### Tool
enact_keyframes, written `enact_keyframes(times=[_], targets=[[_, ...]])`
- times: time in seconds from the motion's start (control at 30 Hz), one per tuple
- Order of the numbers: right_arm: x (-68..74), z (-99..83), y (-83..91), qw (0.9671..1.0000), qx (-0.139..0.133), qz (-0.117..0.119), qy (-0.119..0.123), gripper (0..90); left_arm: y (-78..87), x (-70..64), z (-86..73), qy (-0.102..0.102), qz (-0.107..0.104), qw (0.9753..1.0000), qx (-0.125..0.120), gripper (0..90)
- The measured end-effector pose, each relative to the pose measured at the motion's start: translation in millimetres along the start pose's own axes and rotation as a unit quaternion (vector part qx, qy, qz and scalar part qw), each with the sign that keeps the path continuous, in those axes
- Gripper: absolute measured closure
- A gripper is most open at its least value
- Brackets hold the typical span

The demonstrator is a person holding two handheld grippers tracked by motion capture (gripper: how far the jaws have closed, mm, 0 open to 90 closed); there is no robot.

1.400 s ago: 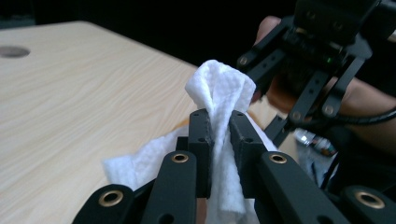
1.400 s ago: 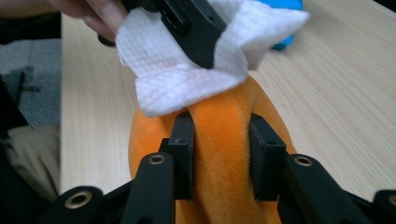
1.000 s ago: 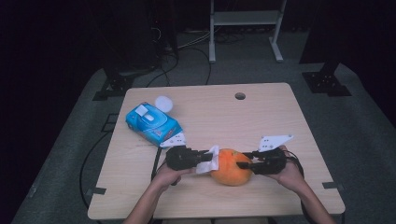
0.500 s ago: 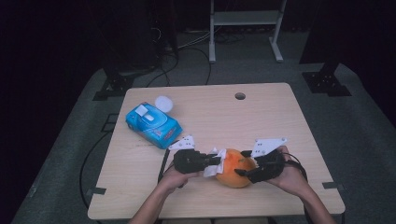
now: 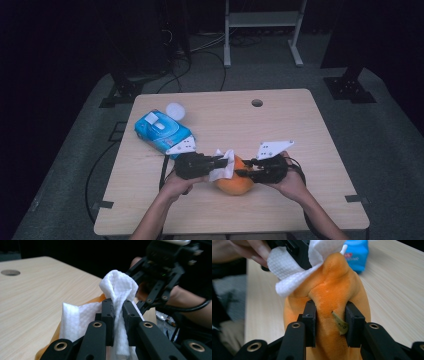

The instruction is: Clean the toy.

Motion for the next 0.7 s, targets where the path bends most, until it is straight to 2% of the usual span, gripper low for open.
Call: enact_keyframes(times=[0.07, 0.13, 0.17, 0.23, 0.3, 0.37, 0.4, 0.5, 0.53, 0.6, 0.7], targets=[[-1.2, -4.3, -0.2, 0.9997, -0.010, 0.017, -0.010, 65.9, -1.4, 3.0, -5.9, -0.003, 0.007, 0.9999, 0.011, 81.9], [-3.6, -17.1, -0.2, 0.9998, 0.002, 0.017, -0.009, 65.9, -6.8, 9.0, -17.6, -0.007, 0.018, 0.9993, 0.033, 81.9], [-6.0, -21.6, 2.7, 0.9995, -0.009, 0.022, -0.020, 65.9, -8.9, 11.1, -21.4, -0.003, 0.015, 0.9993, 0.035, 81.9], [-12.5, -32.6, 9.0, 0.9987, -0.019, 0.021, -0.042, 65.7, -11.3, 16.1, -25.8, -0.016, 0.029, 0.9984, 0.045, 81.9], [-16.3, -40.4, 12.9, 0.9971, -0.029, 0.027, -0.065, 65.5, -12.1, 14.3, -24.4, -0.015, 0.029, 0.9984, 0.046, 81.9], [-18.4, -42.5, 15.5, 0.9970, -0.026, 0.024, -0.069, 65.2, -15.0, 8.7, -22.1, -0.023, 0.028, 0.9982, 0.047, 81.9], [-18.3, -42.5, 15.5, 0.9971, -0.024, 0.024, -0.068, 65.2, -16.9, 5.5, -20.7, -0.028, 0.027, 0.9981, 0.048, 81.9], [-12.5, -38.6, 12.5, 0.9979, -0.021, 0.027, -0.055, 65.2, -25.4, -8.1, -14.1, -0.032, 0.002, 0.9986, 0.043, 81.9], [-8.9, -36.5, 10.4, 0.9982, -0.020, 0.030, -0.048, 65.2, -29.4, -11.8, -12.7, -0.039, 0.001, 0.9982, 0.046, 81.9], [-4.1, -33.5, 8.2, 0.9991, -0.012, 0.029, -0.029, 65.2, -34.4, -14.2, -11.3, -0.052, 0.007, 0.9971, 0.054, 81.9], [-5.3, -37.0, 13.3, 0.9996, 0.000, 0.023, -0.017, 65.2, -31.1, -6.7, -9.7, -0.052, 0.021, 0.9971, 0.052, 81.9]])
Point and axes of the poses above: each handheld gripper's, and its own axes: y roughly backward along the jaws, z roughly out of its top, x roughly to its left, the point moved 9 cm from there along -y, roughly forward along the jaws, and after that the axes turned 15 degrees about y, right-handed, at the moved point
